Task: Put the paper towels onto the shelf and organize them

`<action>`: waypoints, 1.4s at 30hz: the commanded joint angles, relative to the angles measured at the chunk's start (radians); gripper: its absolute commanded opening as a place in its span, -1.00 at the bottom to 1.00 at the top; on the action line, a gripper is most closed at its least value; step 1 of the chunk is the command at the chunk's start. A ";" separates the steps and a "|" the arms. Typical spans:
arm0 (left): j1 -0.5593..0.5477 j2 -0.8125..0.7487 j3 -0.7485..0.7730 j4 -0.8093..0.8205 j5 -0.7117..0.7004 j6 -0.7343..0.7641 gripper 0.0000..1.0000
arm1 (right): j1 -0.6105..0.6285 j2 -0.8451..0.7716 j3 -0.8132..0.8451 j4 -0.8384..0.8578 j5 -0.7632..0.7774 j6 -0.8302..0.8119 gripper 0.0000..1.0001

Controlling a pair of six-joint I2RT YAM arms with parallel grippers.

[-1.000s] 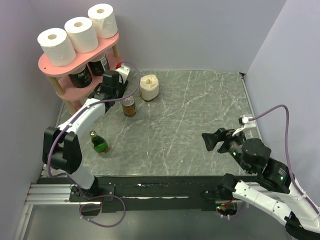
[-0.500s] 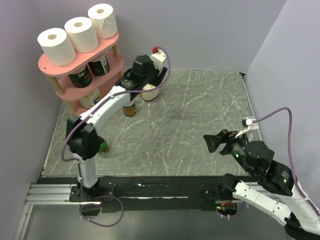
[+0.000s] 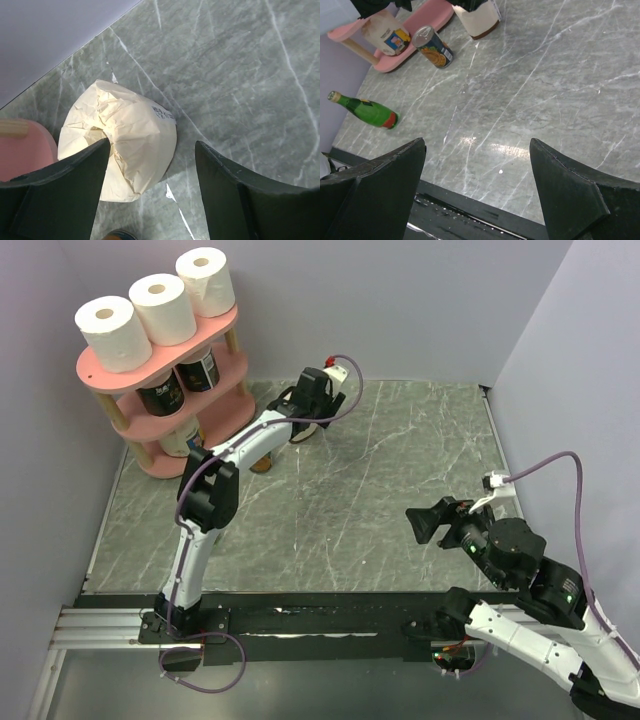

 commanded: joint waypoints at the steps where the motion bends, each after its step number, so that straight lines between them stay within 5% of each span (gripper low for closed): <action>1: -0.002 0.012 0.058 0.014 -0.060 0.026 0.50 | -0.001 0.030 0.039 0.024 0.016 0.007 0.82; 18: 0.041 0.084 0.035 0.017 -0.023 0.034 0.34 | -0.001 0.040 0.033 0.058 0.022 -0.013 0.83; 26: 0.053 0.079 0.047 0.011 0.001 0.046 0.09 | -0.001 0.024 0.041 0.050 0.023 -0.008 0.83; 34: 0.055 0.101 0.058 0.019 -0.025 0.075 0.32 | -0.003 0.038 0.038 0.052 0.000 0.004 0.82; 42: 0.058 0.151 0.125 -0.010 -0.025 0.089 0.21 | -0.001 0.046 0.042 0.057 0.002 0.001 0.83</action>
